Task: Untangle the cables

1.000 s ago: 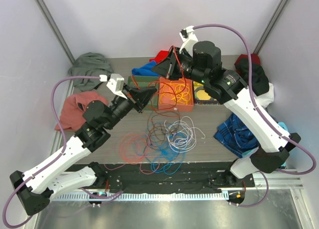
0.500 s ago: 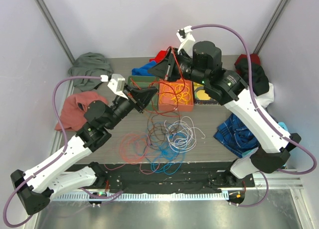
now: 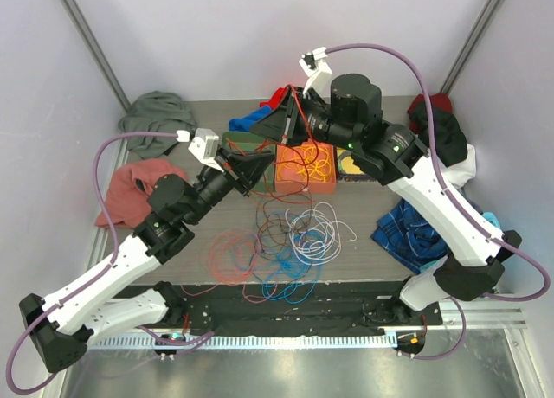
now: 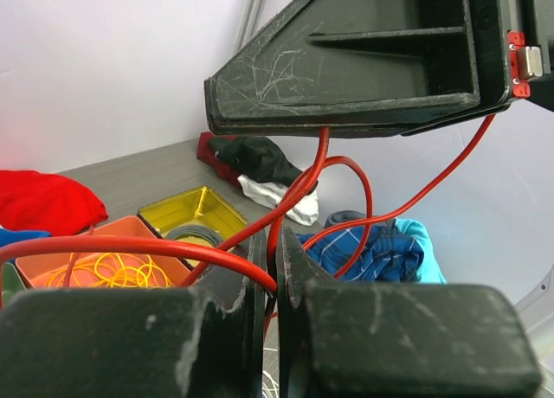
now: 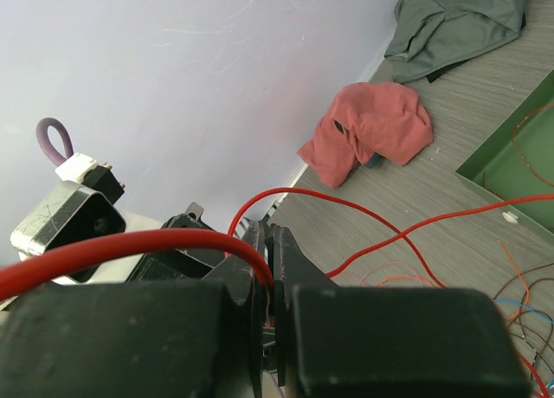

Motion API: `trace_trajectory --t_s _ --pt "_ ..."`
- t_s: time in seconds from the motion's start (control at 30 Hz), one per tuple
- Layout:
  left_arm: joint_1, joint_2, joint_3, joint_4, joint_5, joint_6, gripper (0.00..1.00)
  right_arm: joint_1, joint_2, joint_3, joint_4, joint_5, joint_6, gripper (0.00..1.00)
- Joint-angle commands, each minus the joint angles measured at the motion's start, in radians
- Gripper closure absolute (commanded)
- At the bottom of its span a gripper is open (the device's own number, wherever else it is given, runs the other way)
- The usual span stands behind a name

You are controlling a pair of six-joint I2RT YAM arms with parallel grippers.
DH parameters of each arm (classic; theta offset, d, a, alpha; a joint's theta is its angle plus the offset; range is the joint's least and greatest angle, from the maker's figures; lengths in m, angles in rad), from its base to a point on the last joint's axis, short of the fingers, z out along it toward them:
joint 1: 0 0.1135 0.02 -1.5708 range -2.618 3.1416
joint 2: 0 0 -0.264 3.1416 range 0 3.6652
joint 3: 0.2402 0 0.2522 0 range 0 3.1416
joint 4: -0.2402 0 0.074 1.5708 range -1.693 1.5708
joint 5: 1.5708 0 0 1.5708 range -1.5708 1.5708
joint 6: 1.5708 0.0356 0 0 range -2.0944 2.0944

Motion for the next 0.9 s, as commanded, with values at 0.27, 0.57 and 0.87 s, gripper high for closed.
trace_trajectory --t_s 0.27,0.57,0.87 --pt "0.027 0.041 0.135 -0.183 -0.252 0.053 1.00 0.005 0.014 -0.007 0.025 0.127 -0.108 0.99" --pt "0.237 0.237 0.238 -0.245 -0.235 -0.074 1.00 -0.024 0.172 0.007 0.090 0.276 -0.183 0.99" --pt "0.335 0.440 0.331 -0.202 -0.152 -0.123 1.00 -0.110 0.393 0.207 0.052 0.345 -0.242 0.99"
